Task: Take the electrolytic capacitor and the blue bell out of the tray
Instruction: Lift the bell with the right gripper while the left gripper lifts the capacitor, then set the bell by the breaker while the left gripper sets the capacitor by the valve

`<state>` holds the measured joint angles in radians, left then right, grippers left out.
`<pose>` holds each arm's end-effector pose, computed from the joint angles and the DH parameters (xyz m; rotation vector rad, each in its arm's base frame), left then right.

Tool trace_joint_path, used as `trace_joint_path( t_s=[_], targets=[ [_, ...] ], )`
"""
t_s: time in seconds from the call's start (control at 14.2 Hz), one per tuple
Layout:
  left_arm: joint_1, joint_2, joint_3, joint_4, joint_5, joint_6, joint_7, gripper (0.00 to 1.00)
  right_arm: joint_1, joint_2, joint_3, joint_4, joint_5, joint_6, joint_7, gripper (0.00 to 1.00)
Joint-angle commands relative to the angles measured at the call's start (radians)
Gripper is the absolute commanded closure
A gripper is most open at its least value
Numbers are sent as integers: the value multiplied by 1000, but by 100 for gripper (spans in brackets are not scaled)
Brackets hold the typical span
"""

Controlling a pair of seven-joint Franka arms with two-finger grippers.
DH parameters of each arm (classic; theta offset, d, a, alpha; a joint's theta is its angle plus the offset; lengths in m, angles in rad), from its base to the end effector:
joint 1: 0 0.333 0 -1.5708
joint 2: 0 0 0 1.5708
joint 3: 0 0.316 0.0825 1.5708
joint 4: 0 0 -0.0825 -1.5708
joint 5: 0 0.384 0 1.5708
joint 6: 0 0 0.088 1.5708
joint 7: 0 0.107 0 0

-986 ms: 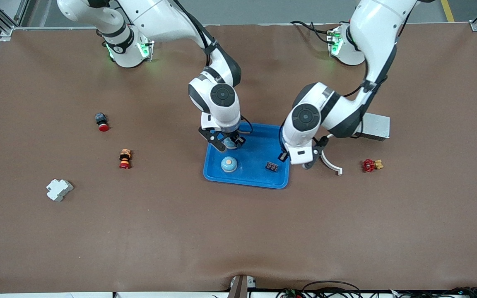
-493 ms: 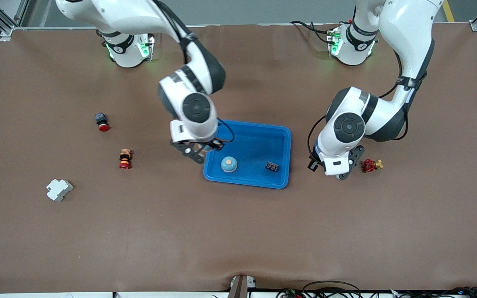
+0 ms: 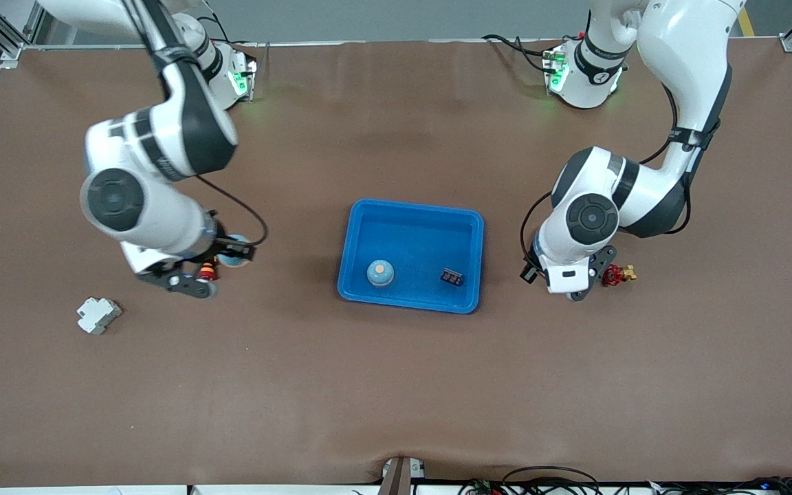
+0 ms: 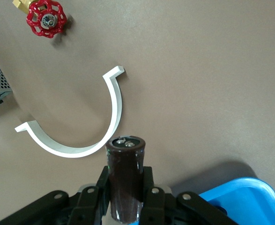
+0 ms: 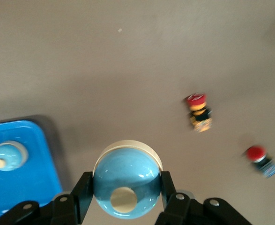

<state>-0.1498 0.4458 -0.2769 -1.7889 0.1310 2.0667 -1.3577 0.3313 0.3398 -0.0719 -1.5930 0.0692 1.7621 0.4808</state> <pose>0.5846 -0.2445 0.2999 -2.7420 -1.2856 0.1524 0.6157 0.1747 0.4247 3.0860 -0.3694 -0.2703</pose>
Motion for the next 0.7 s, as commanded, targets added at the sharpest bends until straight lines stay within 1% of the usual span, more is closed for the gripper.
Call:
trace_joint_path(
  t_s=[0.0,0.21,0.42,0.63],
  targets=[
    [38,-26,-15,-17,5,-20,29,100,-107,-38,23,-62,-17,32,-175,100],
    [45,-29,-15,-14,9,-34,69,100,-213,-53,24,-152,-15,136,-342,100],
    [55,-32,-10,-14,19,-51,121,100,-279,-64,24,-260,-15,274,-439,100],
    [76,-59,-10,-21,21,-69,170,100,-336,-85,24,-370,-14,382,-545,100]
  ],
)
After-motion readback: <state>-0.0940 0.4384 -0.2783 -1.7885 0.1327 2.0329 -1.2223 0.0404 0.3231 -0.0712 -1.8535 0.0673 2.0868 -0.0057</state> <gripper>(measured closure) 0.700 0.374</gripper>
